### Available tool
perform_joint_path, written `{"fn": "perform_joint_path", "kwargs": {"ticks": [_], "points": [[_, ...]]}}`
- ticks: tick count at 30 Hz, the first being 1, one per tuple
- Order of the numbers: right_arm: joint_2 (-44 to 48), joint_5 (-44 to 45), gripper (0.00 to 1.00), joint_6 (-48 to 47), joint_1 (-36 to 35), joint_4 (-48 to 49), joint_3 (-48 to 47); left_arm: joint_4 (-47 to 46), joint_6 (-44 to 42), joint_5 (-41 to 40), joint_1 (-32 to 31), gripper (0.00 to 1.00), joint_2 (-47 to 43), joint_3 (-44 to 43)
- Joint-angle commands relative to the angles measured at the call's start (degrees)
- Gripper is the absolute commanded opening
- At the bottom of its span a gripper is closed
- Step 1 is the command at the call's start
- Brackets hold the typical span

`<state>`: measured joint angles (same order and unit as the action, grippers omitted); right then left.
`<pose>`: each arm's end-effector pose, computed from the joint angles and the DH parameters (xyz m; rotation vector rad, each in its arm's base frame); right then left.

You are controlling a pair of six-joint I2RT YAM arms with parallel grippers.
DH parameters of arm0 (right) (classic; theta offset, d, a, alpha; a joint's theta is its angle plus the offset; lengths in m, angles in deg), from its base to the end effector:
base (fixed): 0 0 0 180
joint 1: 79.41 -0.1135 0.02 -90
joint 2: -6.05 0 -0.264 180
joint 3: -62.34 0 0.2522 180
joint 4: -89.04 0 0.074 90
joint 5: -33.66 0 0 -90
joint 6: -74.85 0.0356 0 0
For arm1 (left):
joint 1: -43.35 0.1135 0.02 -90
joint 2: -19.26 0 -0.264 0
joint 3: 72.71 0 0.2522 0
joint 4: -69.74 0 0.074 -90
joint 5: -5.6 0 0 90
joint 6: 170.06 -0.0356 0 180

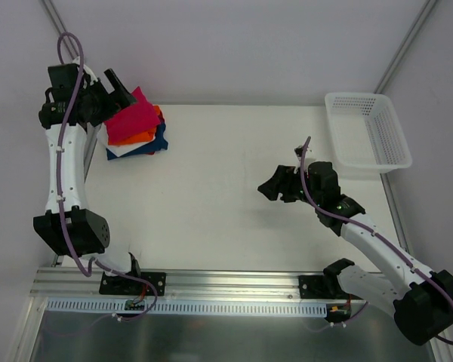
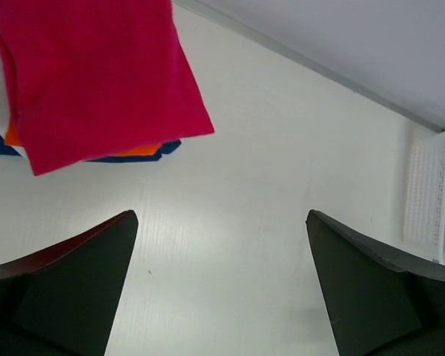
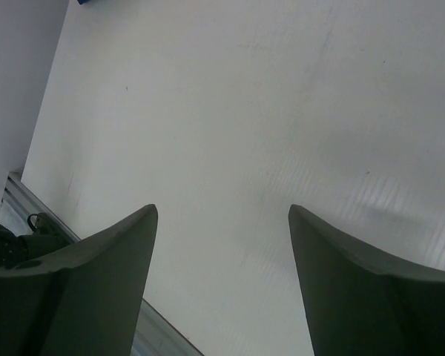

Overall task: Fold and stack the t-shirts
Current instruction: Neatly place the folded tshirt to the corner

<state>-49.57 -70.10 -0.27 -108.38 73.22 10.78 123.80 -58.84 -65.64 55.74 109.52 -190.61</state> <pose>0.1924 0.1162 0.2766 -0.4075 1.9365 0.7374 0.3356 0.0620 0.4466 -0.3863 1.9950 -0.4294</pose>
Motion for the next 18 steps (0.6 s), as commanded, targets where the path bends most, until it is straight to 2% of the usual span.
{"fn": "perform_joint_path", "kwargs": {"ticks": [1, 3, 10, 14, 18], "points": [[0.85, 1.37, 0.76, -1.95, -0.30, -1.19, -3.24, -0.48, 0.85, -2.50, -5.07, 0.99, -5.26, 3.50], [1.91, 2.15, 0.80, -2.22, -0.30, -1.27, -3.24, -1.09, 1.29, -3.82, -8.49, 0.99, -7.63, 6.03], [3.14, 4.53, 0.81, -2.92, -0.30, -4.52, -4.91, -3.82, 2.43, -6.11, -15.18, 0.99, -12.73, 11.93], [3.50, 5.14, 0.86, -2.75, -0.30, -5.05, -5.00, -4.78, 1.99, -5.49, -16.60, 0.99, -15.37, 14.92], [3.32, 5.32, 0.86, -3.01, -0.21, -5.58, -5.26, -6.01, 1.90, -5.23, -17.13, 0.99, -17.83, 17.56]]}}
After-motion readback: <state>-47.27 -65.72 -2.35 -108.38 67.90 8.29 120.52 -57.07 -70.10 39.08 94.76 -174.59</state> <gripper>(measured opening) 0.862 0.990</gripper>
